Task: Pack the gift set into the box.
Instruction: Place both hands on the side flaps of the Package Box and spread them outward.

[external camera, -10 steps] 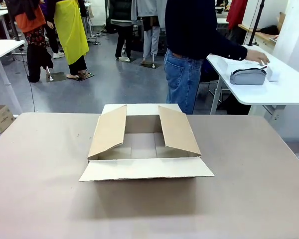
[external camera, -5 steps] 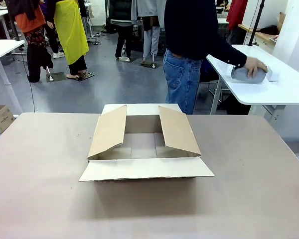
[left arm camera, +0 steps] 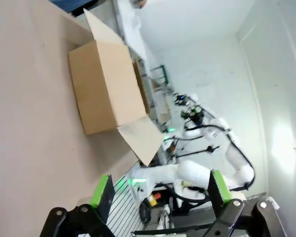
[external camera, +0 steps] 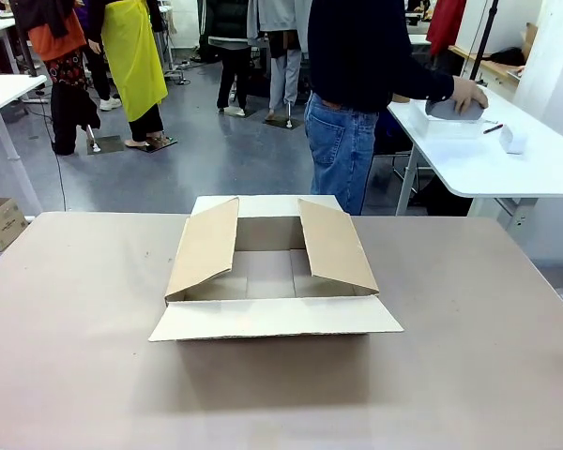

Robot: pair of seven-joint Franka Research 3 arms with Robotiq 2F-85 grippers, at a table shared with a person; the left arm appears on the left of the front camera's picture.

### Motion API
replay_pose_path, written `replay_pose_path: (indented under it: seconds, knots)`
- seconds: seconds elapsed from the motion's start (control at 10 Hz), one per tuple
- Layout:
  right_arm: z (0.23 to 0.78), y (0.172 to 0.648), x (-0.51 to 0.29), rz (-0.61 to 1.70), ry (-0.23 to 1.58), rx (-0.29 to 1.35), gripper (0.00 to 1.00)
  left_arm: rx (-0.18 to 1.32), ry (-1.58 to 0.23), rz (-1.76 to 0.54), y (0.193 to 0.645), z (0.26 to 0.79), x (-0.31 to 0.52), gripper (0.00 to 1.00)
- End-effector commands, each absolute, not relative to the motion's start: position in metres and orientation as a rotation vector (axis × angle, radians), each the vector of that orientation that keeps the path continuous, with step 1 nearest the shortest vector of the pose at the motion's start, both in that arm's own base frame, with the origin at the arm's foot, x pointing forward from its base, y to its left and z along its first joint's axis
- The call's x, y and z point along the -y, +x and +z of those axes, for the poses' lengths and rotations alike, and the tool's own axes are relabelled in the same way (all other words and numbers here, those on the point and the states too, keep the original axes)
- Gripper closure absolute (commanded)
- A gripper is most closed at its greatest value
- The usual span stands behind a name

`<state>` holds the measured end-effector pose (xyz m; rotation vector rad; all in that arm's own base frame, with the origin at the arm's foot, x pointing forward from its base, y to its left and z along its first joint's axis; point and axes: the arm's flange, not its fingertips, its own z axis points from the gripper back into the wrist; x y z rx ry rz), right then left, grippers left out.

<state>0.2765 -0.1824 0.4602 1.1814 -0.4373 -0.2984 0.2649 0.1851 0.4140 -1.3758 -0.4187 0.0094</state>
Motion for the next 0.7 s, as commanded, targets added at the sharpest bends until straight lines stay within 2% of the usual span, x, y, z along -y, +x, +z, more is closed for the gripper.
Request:
replay_pose_path:
  seconds: [0.0,0.2,0.3,0.4,0.6]
  knots:
    - [0.493,0.294,0.077,-0.134,0.954,0.419,0.0,0.315,-1.241,-0.09,0.277,0.466,-0.1,0.0]
    - [0.497,0.3,-0.046,0.052,0.777,0.42,0.0,0.156,-1.041,-0.262,0.291,0.489,0.006,0.0]
    - [0.488,0.3,-0.098,0.148,0.686,0.432,0.0,0.132,-0.935,-0.295,0.297,0.491,0.058,0.0]
    - [0.475,0.296,-0.14,0.203,0.609,0.43,0.0,0.066,-0.887,-0.324,0.309,0.483,0.105,0.0]
    - [0.444,0.275,-0.172,0.31,0.553,0.367,0.0,0.061,-0.889,-0.27,0.334,0.478,0.126,0.0]
